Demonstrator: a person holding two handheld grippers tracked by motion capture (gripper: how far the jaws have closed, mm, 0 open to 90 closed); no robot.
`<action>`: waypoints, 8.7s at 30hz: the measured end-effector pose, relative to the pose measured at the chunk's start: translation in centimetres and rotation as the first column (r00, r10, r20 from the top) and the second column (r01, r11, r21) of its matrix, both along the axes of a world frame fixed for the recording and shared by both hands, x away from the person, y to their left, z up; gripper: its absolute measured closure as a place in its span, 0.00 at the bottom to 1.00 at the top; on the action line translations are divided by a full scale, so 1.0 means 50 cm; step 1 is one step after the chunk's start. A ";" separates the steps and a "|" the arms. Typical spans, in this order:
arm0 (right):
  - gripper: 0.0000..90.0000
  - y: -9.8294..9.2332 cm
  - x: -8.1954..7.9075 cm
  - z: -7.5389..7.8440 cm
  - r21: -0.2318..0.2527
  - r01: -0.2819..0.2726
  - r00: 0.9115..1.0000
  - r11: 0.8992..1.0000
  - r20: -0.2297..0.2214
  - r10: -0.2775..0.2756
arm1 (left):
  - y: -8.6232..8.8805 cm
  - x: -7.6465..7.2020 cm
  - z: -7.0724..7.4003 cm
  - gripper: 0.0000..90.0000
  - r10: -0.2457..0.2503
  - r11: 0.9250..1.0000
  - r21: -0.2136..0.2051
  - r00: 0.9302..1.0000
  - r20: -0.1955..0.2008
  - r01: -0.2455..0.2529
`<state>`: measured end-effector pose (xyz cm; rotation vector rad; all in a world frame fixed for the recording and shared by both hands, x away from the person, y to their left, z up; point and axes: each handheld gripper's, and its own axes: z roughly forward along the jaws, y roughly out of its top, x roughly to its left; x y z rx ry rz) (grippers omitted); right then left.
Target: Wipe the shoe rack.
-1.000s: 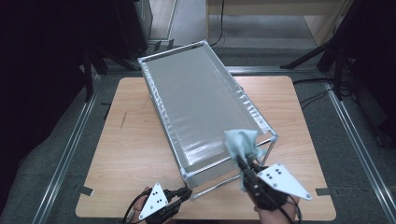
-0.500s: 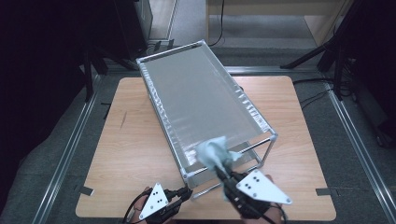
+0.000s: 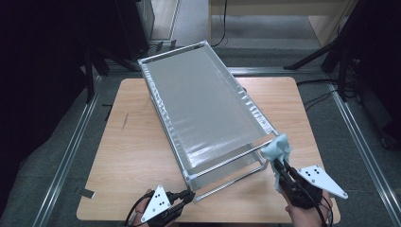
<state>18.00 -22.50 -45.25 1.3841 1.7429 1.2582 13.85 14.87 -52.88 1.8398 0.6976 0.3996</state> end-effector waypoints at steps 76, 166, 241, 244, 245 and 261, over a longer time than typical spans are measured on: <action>0.89 0.103 0.053 -0.163 -0.267 -0.167 0.970 0.949 -0.219 0.109 | 0.001 0.004 -0.001 0.92 0.013 1.000 -0.007 1.000 0.001 -0.013; 0.36 0.092 0.016 -0.123 -0.007 -0.185 0.978 0.983 -0.100 0.183 | -0.154 0.091 0.017 0.63 0.063 0.997 -0.038 0.998 -0.010 -0.063; 0.90 -0.001 0.172 -0.056 -0.073 0.162 0.984 0.984 -0.058 -0.167 | 0.272 0.020 0.002 0.90 0.535 0.845 0.021 0.842 -0.065 -0.535; 0.83 -0.012 0.169 -0.059 -0.090 0.131 0.988 0.987 -0.071 -0.138 | 0.273 0.007 0.000 0.90 0.510 0.860 0.007 0.858 -0.065 -0.510; 0.75 -0.018 0.166 -0.058 -0.085 0.103 0.991 0.991 -0.078 -0.109 | 0.275 0.004 -0.001 0.89 0.501 0.864 -0.003 0.862 -0.071 -0.503; 0.36 -0.147 0.097 -0.151 -0.194 0.125 0.965 0.973 -0.202 -0.164 | 0.284 0.005 -0.013 0.89 0.432 0.902 -0.008 0.901 -0.042 -0.432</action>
